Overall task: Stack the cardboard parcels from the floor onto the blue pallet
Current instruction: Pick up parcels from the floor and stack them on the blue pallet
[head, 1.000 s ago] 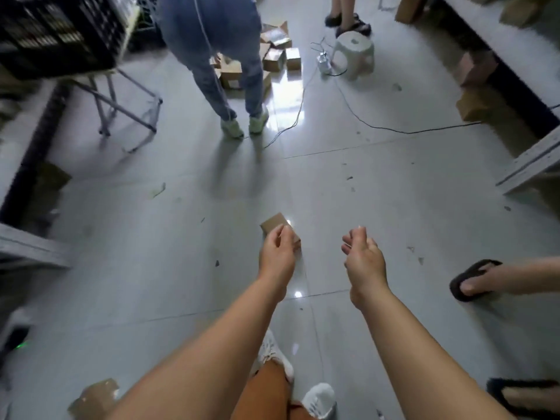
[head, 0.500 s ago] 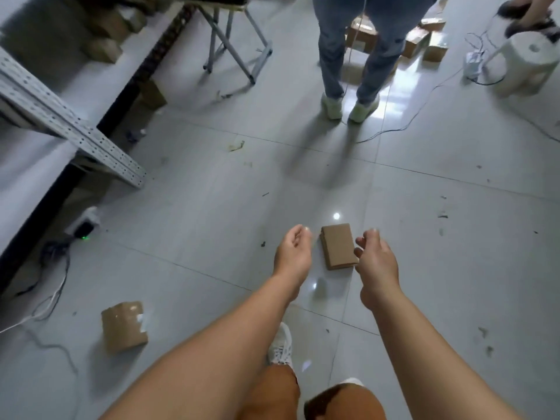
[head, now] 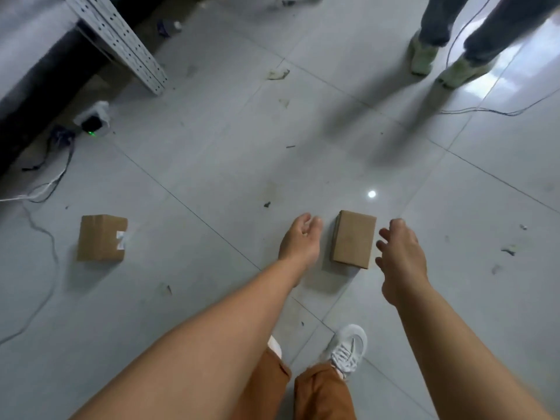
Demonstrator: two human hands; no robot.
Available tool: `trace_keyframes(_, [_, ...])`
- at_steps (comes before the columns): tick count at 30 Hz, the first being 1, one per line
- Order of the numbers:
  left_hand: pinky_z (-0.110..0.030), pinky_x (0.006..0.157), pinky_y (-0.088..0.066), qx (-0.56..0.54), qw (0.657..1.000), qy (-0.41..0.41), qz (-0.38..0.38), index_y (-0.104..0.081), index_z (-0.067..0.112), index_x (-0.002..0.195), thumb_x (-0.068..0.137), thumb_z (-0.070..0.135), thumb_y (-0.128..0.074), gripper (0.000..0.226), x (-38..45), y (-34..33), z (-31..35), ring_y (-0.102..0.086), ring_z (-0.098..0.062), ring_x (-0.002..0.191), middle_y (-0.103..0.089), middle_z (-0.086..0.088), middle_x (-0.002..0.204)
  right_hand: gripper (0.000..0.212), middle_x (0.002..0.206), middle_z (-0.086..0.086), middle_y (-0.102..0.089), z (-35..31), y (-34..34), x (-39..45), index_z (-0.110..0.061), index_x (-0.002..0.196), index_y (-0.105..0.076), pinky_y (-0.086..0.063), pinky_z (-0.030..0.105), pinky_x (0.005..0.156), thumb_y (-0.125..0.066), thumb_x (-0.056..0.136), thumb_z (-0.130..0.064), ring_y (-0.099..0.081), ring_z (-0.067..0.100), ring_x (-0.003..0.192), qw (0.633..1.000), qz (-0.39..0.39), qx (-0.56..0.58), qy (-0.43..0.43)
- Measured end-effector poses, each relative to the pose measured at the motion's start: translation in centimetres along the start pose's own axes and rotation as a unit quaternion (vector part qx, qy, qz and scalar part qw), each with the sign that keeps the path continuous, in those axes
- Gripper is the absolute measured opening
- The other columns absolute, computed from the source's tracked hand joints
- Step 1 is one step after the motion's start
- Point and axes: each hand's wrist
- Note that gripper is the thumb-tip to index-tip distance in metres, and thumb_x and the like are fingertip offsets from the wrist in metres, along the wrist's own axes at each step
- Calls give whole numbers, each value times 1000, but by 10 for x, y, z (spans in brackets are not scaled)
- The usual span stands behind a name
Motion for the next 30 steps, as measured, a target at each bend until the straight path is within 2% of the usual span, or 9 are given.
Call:
trace_keyframes(3, [-27,103,-33,19,1000,1,-4,-35,21,146,100,43,-38,51,35,-19,-22,-44,-18,131,-43,-1,148,43,122,0,-53,22,-8,37,-22,132,-47,-42,33,82,-31,98,-41,-51,19,106,1000,-3,-23,3])
trace_keyframes(5, [-31,104,-34,30,999,9,-13,-33,23,147,100,46,-37,53,67,-39,-44,-43,-19,132,-42,0,149,44,125,1,-51,45,-10,70,-22,136,-43,-37,30,75,-31,99,-41,-49,18,102,999,1,-38,8])
trace_keyframes(9, [-34,107,-33,43,998,30,-33,-27,24,149,99,47,-35,56,123,-72,-92,-40,-19,135,-37,3,152,50,144,-1,-41,97,-20,132,-27,147,-30,-31,31,86,-31,100,-42,-38,13,105,997,-11,-70,-8])
trace_keyframes(15, [-36,113,-28,58,996,36,-56,-19,26,152,99,49,-34,59,207,-117,-149,-32,-17,141,-28,6,156,57,151,1,-34,170,-46,223,-29,151,-15,-33,34,96,-34,100,-44,-40,24,130,994,-9,-107,-11])
trace_keyframes(17, [-39,115,-26,63,996,35,-56,-18,27,152,98,50,-35,61,224,-123,-159,-31,-18,141,-27,6,157,60,152,1,-32,181,-50,242,-29,152,-13,-33,34,95,-37,99,-44,-39,25,132,992,-3,-122,-8])
trace_keyframes(22, [-35,114,-26,70,994,48,-65,-14,26,153,98,50,-38,65,268,-148,-187,-31,-21,142,-26,2,158,67,155,0,-26,209,-60,298,-28,153,-7,-34,39,102,-42,97,-43,-37,26,134,991,21,-131,-8])
trace_keyframes(24, [-36,114,-27,79,992,59,-75,-13,27,153,97,52,-37,67,279,-156,-195,-30,-22,142,-25,-1,158,66,152,1,-32,214,-63,311,-28,152,-9,-37,40,103,-42,96,-43,-41,26,131,990,24,-136,-13])
trace_keyframes(28, [-37,109,-35,112,988,55,-91,-22,28,151,95,53,-39,63,283,-164,-203,-43,-26,133,-39,-2,151,45,121,0,-54,219,-70,317,-27,140,-32,-44,35,80,-42,97,-35,-53,20,98,994,15,-108,-10])
trace_keyframes(30, [-38,106,-39,107,990,45,-83,-27,30,149,95,51,-40,60,277,-161,-201,-49,-26,127,-46,-3,145,42,118,-1,-54,216,-73,310,-28,138,-35,-46,36,80,-43,97,-34,-53,20,96,995,20,-96,-7])
Point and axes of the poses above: each hand's wrist, its own x-axis towards the middle knuckle, its own y-axis out of the back of the hand, z = x × y
